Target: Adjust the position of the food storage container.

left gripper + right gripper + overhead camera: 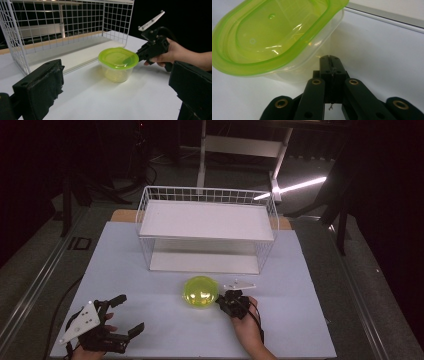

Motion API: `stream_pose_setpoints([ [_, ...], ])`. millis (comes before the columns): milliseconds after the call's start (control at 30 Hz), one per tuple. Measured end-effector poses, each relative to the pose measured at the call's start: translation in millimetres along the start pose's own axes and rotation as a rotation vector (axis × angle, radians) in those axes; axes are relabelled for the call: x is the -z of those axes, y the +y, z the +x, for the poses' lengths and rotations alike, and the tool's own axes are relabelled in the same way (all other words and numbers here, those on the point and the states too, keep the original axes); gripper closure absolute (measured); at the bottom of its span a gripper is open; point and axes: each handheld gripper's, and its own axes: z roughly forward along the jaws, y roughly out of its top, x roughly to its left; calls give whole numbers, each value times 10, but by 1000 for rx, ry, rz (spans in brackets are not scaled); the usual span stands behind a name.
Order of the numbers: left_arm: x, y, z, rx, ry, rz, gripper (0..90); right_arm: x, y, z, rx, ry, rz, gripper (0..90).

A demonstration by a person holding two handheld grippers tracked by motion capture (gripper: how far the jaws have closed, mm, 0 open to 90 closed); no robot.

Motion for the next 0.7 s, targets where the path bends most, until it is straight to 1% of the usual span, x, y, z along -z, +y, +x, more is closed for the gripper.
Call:
stream_pose_setpoints([
  [100,6,-3,6,3,3,-1,5,-47,14,34,-1,7,1,900],
  [167,5,-3,7,2,1,1,5,-72,15,55,9,4,5,900],
  [233,4,-2,5,0,1,1,5,-76,17,62,9,4,2,900],
  [300,-1,-2,0,-3,-4,5,5,-65,22,59,21,-6,0,899],
  [333,-3,-2,-3,-4,-6,5,5,-25,17,47,38,-28,-4,889],
  [400,-5,-3,-2,-4,-7,7,5,-9,13,43,44,-34,-7,875],
  [467,-10,-6,-1,-1,-9,8,5,59,-4,17,54,-49,-15,848],
  [567,-18,-12,-2,-2,-13,14,5,166,-31,-4,52,-46,-24,812],
  [633,-26,-16,-7,-4,-14,16,5,245,-46,0,71,-48,-36,763],
  [667,-30,-18,-8,-5,-16,19,5,288,-54,1,70,-44,-45,747],
  [700,-38,-23,-8,-2,-20,24,5,332,-59,2,67,-39,-53,707],
])
